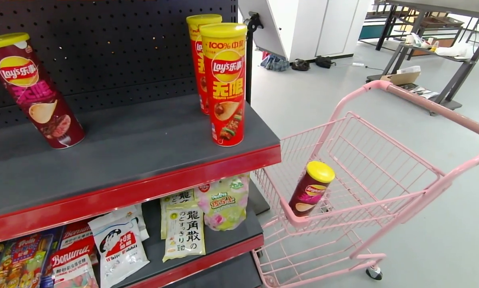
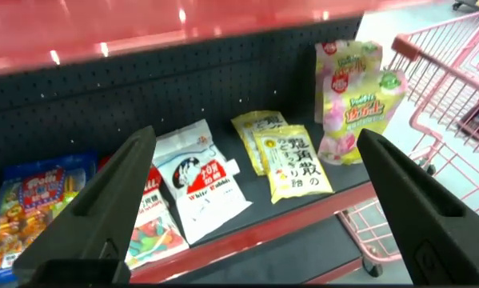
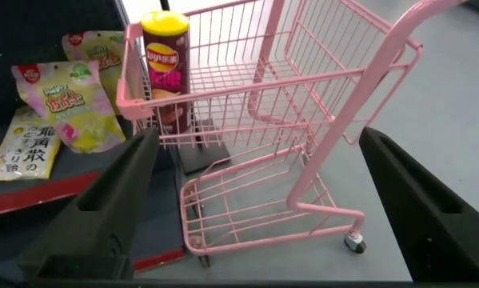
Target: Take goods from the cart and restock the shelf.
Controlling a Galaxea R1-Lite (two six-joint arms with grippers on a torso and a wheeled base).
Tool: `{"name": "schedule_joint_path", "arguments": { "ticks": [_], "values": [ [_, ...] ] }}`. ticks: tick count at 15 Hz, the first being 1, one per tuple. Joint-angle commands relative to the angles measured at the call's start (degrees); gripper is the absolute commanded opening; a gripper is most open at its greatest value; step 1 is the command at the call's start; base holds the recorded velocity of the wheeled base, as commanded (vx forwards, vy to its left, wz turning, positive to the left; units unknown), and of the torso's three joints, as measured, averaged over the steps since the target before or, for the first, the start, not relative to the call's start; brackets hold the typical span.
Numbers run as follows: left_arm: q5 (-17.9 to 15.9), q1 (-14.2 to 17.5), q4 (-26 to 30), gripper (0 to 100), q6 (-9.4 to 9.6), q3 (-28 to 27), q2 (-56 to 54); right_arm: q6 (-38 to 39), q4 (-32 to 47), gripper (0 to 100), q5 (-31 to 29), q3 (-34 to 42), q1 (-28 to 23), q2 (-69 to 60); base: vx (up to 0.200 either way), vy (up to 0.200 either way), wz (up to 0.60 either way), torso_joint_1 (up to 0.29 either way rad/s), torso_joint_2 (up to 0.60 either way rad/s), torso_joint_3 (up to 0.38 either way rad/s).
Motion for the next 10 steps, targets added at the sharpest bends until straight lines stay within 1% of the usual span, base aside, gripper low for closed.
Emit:
{"name": "schedule_joint_path", "arguments": {
  "ticks": [1, 4, 7, 8, 9, 10],
  "values": [
    [0.0, 0.0, 0.0, 100, -0.02, 0.0, 0.1, 0.0, 0.0, 100, 0.0, 0.0, 0.0, 0.1, 0.0, 0.0, 0.0, -0.168, 0.55, 0.383],
    [0.0, 0.0, 0.0, 100, -0.02, 0.0, 0.1, 0.0, 0.0, 100, 0.0, 0.0, 0.0, 0.1, 0.0, 0.0, 0.0, -0.139, 0.48, 0.341],
    [0.0, 0.0, 0.0, 100, -0.02, 0.0, 0.1, -1.1, -0.1, 100, -0.2, -0.4, -0.2, 0.4, 0.0, 0.0, 0.0, -0.04, 0.15, 0.105],
    [0.0, 0.0, 0.0, 100, -0.02, 0.0, 0.1, -1.4, -0.4, 100, 0.2, -2.8, -0.1, 1.4, 0.0, 0.0, 0.0, 0.0, 0.0, 0.0],
    [0.0, 0.0, 0.0, 100, -0.02, 0.0, 0.1, 7.5, -0.2, 100, 0.3, -22.9, 0.5, 22.0, 0.0, 0.0, 0.0, 0.0, 0.0, 0.0],
    [0.0, 0.0, 0.0, 100, -0.02, 0.0, 0.1, 12.1, -0.3, 100, 0.7, -29.1, 0.5, 28.1, 0.0, 0.0, 0.0, 0.0, 0.0, 0.0]
  ]
}}
